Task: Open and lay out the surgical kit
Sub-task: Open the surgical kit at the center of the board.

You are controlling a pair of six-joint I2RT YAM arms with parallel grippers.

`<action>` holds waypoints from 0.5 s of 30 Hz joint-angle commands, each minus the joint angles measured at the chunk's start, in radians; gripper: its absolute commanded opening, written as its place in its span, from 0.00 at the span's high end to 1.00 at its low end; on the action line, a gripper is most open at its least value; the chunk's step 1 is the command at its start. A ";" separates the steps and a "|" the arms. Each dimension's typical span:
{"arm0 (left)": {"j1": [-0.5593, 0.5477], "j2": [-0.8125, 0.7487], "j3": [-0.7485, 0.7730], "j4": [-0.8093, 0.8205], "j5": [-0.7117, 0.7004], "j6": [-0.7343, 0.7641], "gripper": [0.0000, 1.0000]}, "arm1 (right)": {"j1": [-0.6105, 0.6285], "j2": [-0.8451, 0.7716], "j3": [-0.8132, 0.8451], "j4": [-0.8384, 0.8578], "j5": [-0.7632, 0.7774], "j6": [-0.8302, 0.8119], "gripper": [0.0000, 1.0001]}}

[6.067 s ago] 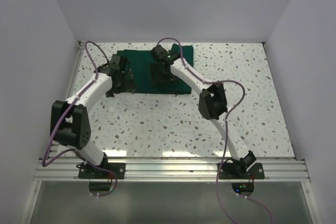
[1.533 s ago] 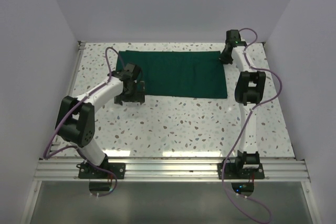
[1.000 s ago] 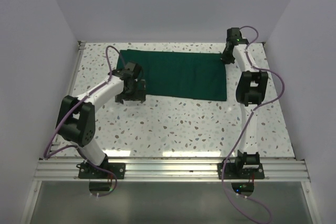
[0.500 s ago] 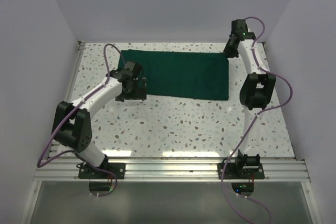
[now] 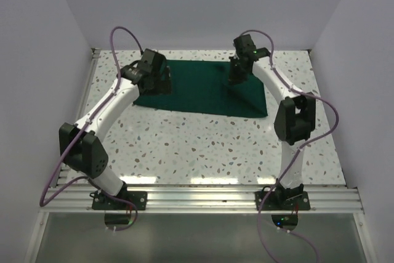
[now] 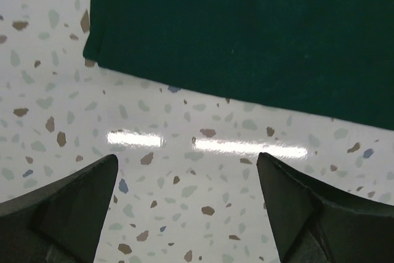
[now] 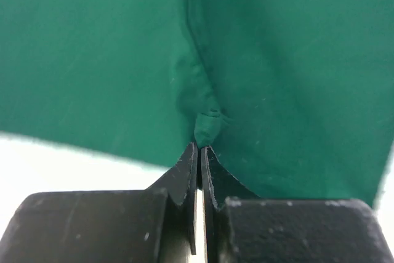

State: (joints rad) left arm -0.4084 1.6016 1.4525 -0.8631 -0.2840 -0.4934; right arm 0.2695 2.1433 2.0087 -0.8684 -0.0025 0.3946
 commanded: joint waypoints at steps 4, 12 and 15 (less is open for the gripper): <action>-0.004 0.081 0.229 -0.034 -0.073 0.027 0.01 | 0.108 -0.573 -0.489 0.003 -0.120 0.050 1.00; -0.004 0.101 0.204 0.038 -0.017 -0.025 0.01 | 0.108 -1.074 -0.889 -0.296 0.177 0.128 1.00; -0.006 0.110 0.186 0.047 0.003 -0.051 0.00 | 0.106 -1.103 -0.924 -0.398 0.274 0.180 1.00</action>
State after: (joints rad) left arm -0.4084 1.7035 1.6524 -0.8509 -0.3061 -0.5064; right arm 0.3744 1.0229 1.1202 -1.1202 0.1371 0.5095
